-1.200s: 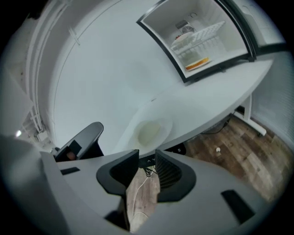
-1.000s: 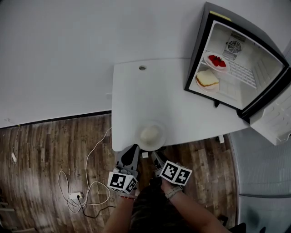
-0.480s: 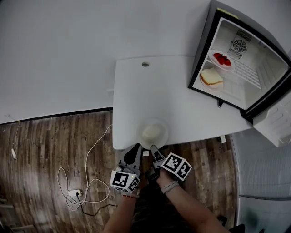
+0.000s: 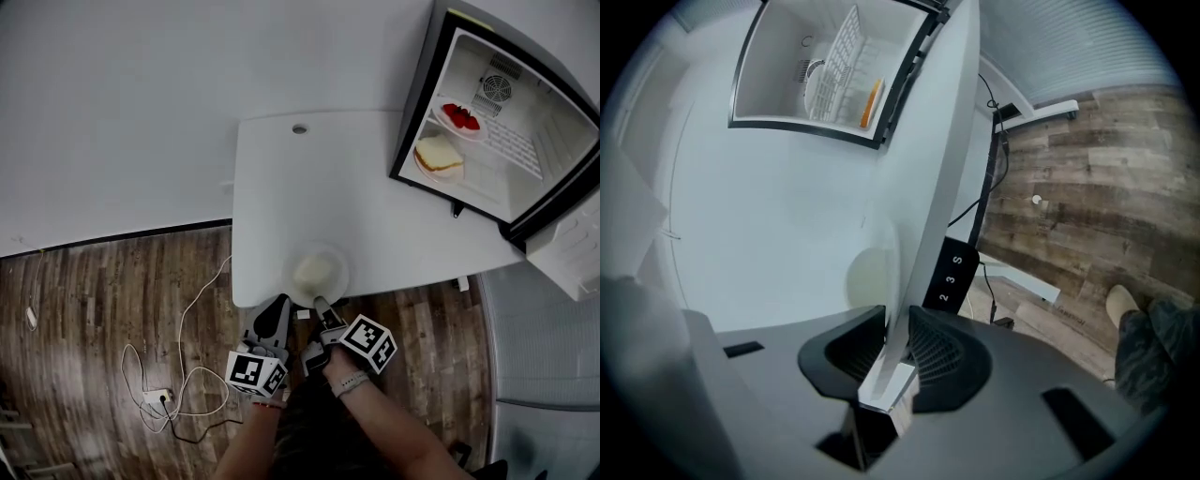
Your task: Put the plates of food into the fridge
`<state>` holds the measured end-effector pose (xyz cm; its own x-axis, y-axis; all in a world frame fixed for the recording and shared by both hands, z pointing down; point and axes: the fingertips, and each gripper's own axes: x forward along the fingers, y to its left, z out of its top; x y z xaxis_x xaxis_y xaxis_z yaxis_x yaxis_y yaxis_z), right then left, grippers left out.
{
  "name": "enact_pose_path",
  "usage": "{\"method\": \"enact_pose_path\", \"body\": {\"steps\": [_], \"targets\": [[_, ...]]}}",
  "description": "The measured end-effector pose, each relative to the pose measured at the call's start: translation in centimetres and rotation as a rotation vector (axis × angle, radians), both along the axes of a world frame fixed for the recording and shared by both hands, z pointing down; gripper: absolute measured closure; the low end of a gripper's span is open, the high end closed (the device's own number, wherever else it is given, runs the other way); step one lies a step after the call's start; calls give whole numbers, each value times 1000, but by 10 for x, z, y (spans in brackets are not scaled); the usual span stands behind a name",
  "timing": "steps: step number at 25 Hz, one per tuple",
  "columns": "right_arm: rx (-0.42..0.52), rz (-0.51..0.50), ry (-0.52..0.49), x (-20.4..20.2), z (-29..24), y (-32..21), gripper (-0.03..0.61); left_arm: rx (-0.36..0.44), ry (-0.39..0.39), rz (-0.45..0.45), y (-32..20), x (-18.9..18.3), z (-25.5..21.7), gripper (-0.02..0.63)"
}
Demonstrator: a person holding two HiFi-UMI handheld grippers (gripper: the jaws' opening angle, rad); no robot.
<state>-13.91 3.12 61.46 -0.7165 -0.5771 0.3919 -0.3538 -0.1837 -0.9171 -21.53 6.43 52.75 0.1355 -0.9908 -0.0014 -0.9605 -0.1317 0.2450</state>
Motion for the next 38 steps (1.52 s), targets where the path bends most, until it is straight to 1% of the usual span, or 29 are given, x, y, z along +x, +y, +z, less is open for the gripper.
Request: {"method": "enact_pose_path", "body": {"steps": [6,13,19,27,38], "targets": [[-22,17,-74,5,-5,1,550,-9,-2,-1,3,2,0,598],[-21,34,-136,15,-9,0,561,-6,-13,5,2,4,-4,598],[-25,59,-153,29,-15,-5,561,10,-18,25,-8,9,-18,598],[-6,132,-155,68,-24,-19,561,46,-27,89,-37,29,-44,598],[62,283,-152,134,-60,-63,561,96,-9,215,-104,81,-79,598]]}}
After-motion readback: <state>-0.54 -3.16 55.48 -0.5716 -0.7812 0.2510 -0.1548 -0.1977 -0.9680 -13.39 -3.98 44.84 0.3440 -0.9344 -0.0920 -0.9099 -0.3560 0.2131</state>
